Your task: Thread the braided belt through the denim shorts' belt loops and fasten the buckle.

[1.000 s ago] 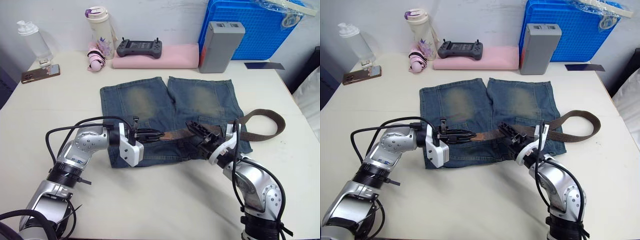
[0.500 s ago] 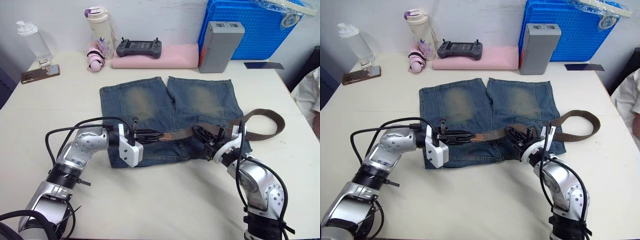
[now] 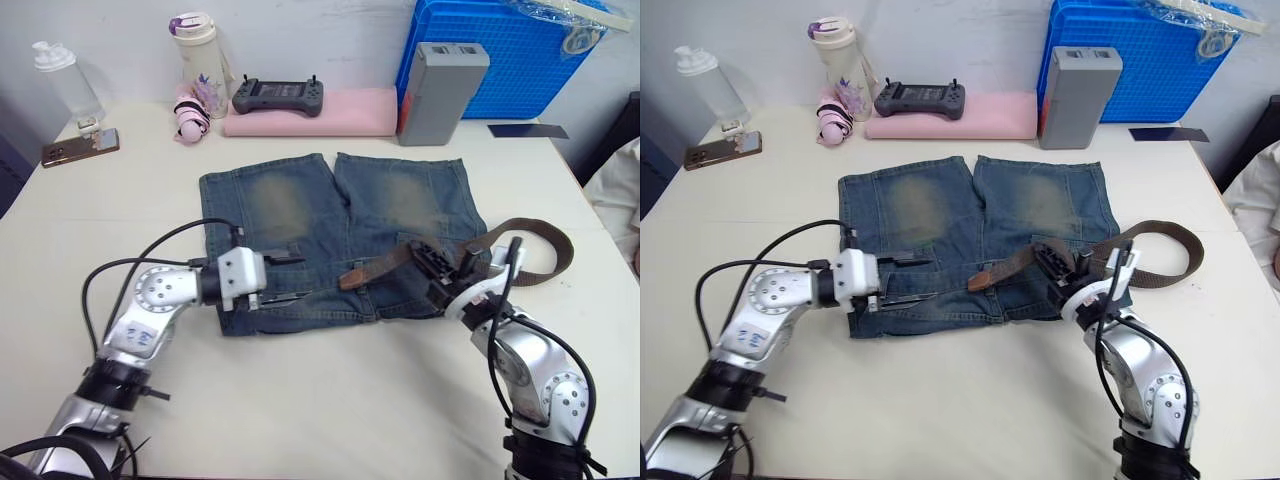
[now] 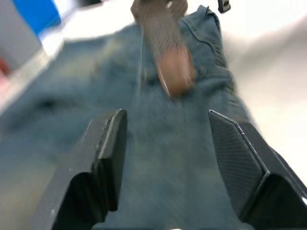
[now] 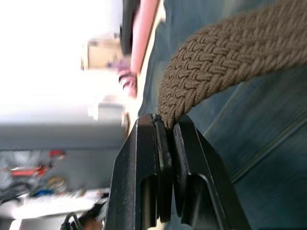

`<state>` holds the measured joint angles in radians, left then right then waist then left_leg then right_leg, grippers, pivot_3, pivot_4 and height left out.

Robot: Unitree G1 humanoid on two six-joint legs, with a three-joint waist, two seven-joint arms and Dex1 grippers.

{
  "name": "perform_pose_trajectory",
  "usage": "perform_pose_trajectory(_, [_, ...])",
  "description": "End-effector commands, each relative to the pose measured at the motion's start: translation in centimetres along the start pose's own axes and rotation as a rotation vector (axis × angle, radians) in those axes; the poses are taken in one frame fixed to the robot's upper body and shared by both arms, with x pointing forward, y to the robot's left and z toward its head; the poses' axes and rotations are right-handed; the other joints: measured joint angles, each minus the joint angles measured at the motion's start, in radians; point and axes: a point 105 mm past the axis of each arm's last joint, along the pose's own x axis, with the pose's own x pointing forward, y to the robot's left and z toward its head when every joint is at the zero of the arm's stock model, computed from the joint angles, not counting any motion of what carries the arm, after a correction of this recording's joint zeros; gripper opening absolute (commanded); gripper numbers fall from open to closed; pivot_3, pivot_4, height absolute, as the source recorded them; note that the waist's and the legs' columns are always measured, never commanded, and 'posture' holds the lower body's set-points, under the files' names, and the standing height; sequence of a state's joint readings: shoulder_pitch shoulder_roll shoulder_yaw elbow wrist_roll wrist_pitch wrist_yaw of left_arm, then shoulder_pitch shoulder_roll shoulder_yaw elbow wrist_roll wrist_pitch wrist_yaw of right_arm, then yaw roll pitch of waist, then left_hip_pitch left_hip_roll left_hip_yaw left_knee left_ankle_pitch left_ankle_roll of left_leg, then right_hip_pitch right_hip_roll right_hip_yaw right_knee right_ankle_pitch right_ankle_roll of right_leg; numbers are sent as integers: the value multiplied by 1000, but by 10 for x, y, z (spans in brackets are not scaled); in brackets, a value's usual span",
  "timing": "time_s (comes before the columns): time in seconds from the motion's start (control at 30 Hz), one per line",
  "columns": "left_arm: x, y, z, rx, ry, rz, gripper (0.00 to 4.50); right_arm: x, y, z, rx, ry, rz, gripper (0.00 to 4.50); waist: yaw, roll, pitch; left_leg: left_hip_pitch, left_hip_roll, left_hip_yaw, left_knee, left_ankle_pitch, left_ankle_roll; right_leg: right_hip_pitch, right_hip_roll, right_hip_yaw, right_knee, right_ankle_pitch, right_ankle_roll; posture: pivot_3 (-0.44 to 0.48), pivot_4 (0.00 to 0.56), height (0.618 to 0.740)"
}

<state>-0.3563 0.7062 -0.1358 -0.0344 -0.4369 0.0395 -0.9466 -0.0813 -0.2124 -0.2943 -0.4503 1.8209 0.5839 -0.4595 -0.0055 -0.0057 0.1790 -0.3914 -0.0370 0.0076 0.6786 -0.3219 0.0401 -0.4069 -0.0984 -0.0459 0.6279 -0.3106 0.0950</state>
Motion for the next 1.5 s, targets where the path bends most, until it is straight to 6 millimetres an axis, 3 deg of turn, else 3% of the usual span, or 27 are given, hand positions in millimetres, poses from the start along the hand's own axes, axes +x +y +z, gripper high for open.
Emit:
perform_pose_trajectory(0.03, [-9,3,15,-89,-58,30,3037,-8,8,12,-114,-87,31,0,1,0,0,0,0,0,0,0,0,0,0,0,0,0,0,0,150,725])
perform_pose_trajectory(0.4, [-8,4,21,-125,-62,62,3037,-18,6,23,-200,-235,52,0,3,0,0,0,0,0,0,0,0,0,0,0,0,0,0,0,150,725])
perform_pose_trajectory(0.8, [-5,12,28,-116,-62,72,3037,-14,11,-13,-395,-152,79,0,1,0,0,1,0,1,-1,0,-1,-1,1,1,0,0,0,0,150,725])
perform_pose_trajectory(0.97, [-5,14,31,-116,-63,74,3037,-13,13,-18,-420,-179,112,0,2,0,0,0,0,1,-1,0,-1,-1,1,1,0,0,0,0,150,725])
perform_pose_trajectory(1.2, [-5,15,32,-117,-62,79,3037,-13,15,-25,-382,-177,140,0,1,0,0,1,0,1,-1,0,-1,-1,1,1,1,0,0,0,150,725])
perform_pose_trajectory(1.3, [-5,16,32,-119,-59,81,3037,-19,19,-16,-218,-199,182,0,2,0,0,1,0,1,-1,1,-2,-1,1,1,1,0,0,0,150,725])
perform_pose_trajectory(1.5, [-2,16,31,-120,-60,75,3037,-20,10,-14,-69,-138,191,0,1,0,0,1,0,1,-1,1,-2,-1,1,1,1,0,0,0,150,725])
